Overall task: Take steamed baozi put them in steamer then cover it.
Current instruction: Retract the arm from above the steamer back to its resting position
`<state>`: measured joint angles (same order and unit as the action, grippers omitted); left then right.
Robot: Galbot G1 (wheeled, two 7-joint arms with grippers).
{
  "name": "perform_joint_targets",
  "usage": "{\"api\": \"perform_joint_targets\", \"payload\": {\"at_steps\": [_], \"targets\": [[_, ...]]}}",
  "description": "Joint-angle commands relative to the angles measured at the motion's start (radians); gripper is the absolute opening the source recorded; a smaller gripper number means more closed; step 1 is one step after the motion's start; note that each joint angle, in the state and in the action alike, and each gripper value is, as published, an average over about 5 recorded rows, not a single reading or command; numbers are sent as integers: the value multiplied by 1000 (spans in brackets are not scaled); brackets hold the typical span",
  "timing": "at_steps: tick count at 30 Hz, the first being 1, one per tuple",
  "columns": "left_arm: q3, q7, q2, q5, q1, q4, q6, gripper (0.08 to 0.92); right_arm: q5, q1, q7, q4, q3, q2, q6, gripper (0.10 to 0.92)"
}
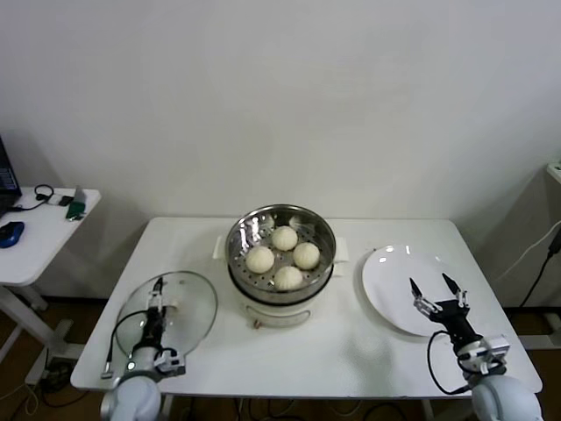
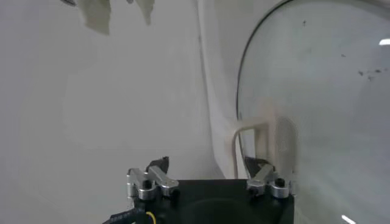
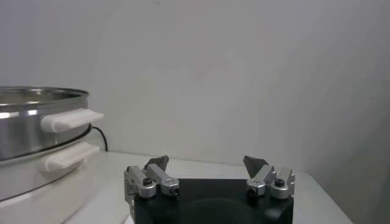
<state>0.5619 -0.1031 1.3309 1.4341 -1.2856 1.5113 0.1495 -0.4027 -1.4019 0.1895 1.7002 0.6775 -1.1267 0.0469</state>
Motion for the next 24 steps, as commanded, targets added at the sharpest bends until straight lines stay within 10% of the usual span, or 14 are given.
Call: {"api": "perform_joint_targets", "payload": {"at_steps": [1, 24], "targets": [[5, -5, -12, -47, 17, -24, -18, 770, 21, -1, 7, -14, 0, -10, 10, 823], [-2, -5, -28, -107, -15, 44, -36, 150, 59, 14, 19, -65, 6, -41, 42, 823]]}}
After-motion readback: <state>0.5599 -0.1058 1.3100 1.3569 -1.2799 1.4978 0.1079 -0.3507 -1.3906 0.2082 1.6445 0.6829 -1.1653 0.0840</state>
